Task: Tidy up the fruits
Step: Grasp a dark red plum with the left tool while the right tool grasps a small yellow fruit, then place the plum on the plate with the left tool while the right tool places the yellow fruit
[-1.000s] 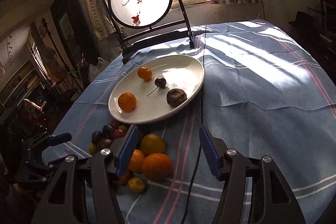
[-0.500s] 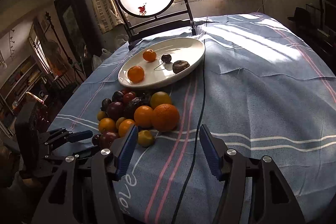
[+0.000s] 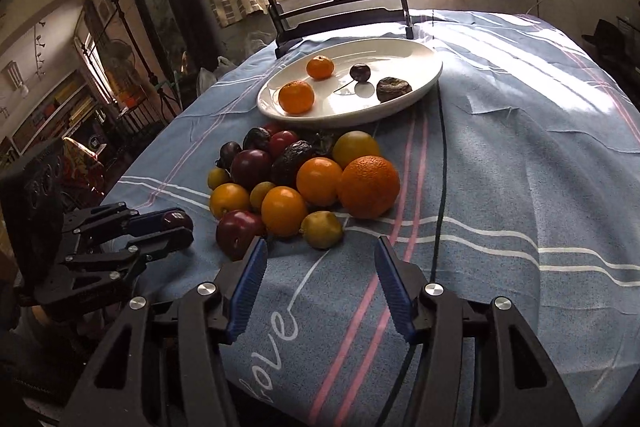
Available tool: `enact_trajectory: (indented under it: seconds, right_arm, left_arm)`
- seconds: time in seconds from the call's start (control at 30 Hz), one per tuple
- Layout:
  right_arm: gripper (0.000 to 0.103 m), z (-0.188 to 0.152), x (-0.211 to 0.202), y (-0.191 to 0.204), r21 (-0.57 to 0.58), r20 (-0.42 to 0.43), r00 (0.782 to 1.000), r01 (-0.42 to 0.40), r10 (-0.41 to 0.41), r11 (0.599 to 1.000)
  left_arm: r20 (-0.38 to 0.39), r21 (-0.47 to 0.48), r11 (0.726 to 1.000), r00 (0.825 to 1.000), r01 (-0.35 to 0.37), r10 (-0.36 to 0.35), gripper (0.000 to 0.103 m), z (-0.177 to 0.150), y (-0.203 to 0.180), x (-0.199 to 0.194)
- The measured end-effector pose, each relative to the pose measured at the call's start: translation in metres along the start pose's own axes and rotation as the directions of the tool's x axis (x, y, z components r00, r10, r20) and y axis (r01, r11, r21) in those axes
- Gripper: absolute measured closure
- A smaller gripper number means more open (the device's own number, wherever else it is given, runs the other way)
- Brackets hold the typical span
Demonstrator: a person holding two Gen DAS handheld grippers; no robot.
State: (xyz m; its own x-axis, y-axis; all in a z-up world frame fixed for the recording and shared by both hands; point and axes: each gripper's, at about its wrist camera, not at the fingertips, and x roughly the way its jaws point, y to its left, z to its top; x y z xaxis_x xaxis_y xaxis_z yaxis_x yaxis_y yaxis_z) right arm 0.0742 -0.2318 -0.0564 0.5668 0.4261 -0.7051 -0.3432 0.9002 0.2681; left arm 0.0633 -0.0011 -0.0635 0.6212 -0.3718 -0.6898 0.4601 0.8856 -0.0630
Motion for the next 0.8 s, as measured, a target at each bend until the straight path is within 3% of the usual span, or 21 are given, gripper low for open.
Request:
enact_trajectory:
  seconds: [0.13, 0.3, 0.37, 0.57, 0.8]
  right_arm:
    - [0.066, 0.005, 0.025, 0.01, -0.05, -0.046, 0.997, 0.06, -0.062, 0.997]
    - [0.067, 0.008, 0.041, 0.015, -0.075, -0.065, 0.994, 0.079, -0.083, 0.994]
    - [0.075, 0.009, 0.042, 0.017, -0.088, -0.059, 0.995, 0.077, -0.083, 0.993]
    - [0.075, 0.008, 0.031, 0.015, -0.076, -0.055, 0.997, 0.057, -0.061, 0.995]
    - [0.075, 0.028, -0.008, 0.004, -0.031, 0.037, 0.999, -0.006, 0.008, 1.0]
  left_arm:
    - [0.028, -0.025, 1.0, 0.999, -0.015, 0.016, 0.077, 0.005, 0.007, -0.014]
    - [0.029, -0.033, 0.999, 0.999, -0.024, 0.025, 0.077, 0.003, 0.011, -0.017]
    - [0.028, -0.034, 0.999, 0.999, -0.023, 0.024, 0.077, 0.002, 0.012, -0.016]
    - [0.029, -0.049, 0.999, 0.999, -0.012, 0.013, 0.077, 0.002, 0.016, -0.014]
    - [0.048, -0.056, 0.998, 0.999, -0.006, 0.009, 0.077, 0.014, 0.019, -0.015]
